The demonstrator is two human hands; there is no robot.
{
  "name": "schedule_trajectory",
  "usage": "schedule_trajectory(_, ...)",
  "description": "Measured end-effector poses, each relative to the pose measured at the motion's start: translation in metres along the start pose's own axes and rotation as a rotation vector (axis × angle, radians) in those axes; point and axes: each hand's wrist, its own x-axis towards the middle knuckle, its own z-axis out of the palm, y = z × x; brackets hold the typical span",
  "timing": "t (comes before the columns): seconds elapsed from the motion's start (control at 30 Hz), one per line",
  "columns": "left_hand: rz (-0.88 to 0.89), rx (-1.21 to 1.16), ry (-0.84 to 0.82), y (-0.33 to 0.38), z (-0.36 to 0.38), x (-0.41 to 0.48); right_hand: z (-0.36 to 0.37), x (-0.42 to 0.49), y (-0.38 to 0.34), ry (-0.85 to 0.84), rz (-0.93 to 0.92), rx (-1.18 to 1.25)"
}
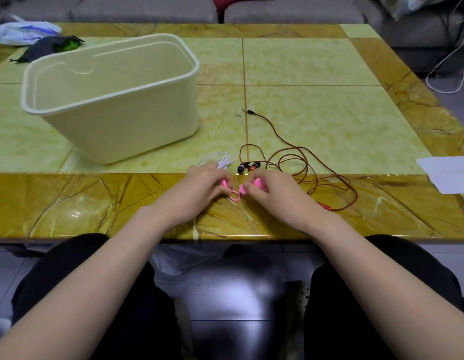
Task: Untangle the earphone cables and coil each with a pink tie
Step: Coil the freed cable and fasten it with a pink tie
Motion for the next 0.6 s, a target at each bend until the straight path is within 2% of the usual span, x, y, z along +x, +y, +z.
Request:
schedule_trajectory(0.13, -0.066, 0.018, 0.047, -0.003, 0.002, 0.000, -0.001, 0.002, 0.003, 0.152, 0.048, 0.105)
schedule_trajectory(0.37, -0.197, 0.135, 0.149, -0.005, -0.014, 0.000, 0.003, 0.003, 0.011, 0.193, 0.043, 0.058)
schedule_trajectory(0.5, -0.050, 0.047, 0.216, 0.008, -0.024, -0.002, 0.003, 0.000, 0.013, 0.280, -0.007, 0.110)
schedule_trajectory(0.6, 0.015, -0.171, 0.115, 0.033, -0.022, -0.004, 0.002, 0.003, 0.015, 0.334, 0.004, 0.182)
